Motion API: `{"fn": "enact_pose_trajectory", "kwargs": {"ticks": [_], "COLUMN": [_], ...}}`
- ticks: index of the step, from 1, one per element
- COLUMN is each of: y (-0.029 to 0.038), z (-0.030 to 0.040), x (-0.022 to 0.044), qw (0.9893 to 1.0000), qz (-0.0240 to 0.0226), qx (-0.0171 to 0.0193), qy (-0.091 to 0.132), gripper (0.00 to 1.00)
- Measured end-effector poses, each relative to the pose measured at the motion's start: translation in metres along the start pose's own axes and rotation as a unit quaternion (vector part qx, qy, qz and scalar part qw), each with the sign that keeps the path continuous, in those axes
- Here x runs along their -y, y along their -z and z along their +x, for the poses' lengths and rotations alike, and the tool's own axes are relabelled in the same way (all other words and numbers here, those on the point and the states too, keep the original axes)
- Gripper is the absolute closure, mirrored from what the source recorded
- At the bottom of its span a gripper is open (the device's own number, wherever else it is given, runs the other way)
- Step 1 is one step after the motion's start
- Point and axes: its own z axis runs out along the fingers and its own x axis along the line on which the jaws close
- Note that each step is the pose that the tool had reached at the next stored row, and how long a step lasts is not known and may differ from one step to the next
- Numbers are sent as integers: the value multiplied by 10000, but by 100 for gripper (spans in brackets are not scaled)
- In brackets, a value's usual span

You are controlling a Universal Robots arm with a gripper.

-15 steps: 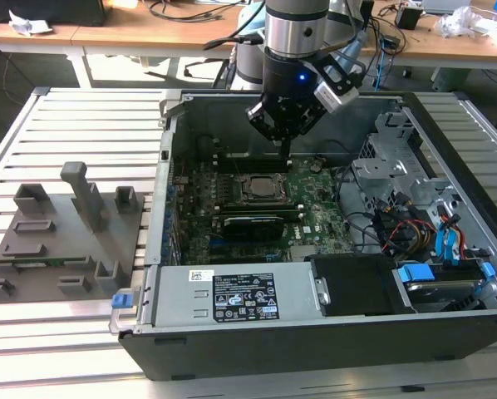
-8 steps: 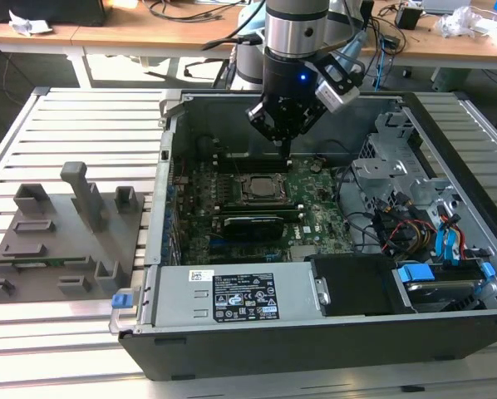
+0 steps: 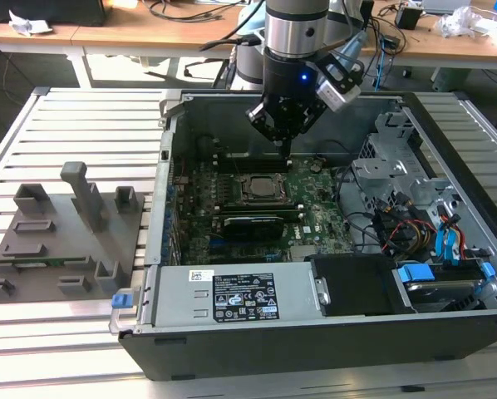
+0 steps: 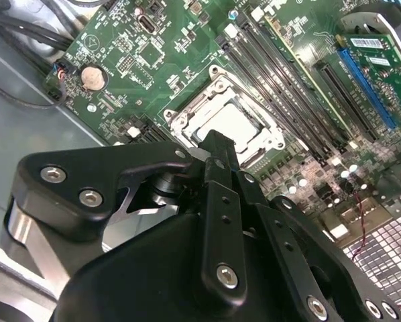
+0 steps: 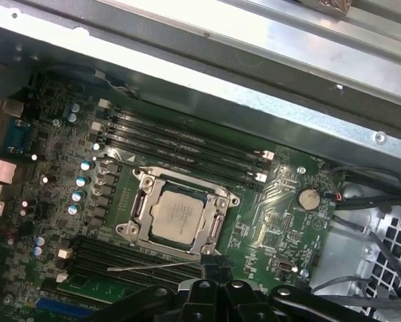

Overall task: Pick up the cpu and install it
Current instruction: 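Install the first cpu locking lever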

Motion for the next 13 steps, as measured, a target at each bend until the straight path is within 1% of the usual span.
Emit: {"fn": "enact_pose_trajectory", "kwargs": {"ticks": [2, 3, 6, 8, 13], "y": [0, 0, 0, 0, 0], "z": [0, 0, 0, 0, 0], "x": [0, 0, 0, 0, 0], "qw": [10000, 9997, 9986, 9982, 9982], "qz": [-5, -12, -25, -28, -29], "qx": [5, 14, 29, 33, 33], "qy": [90, 252, 533, 600, 601], "gripper": [89, 89, 89, 89, 89]}}
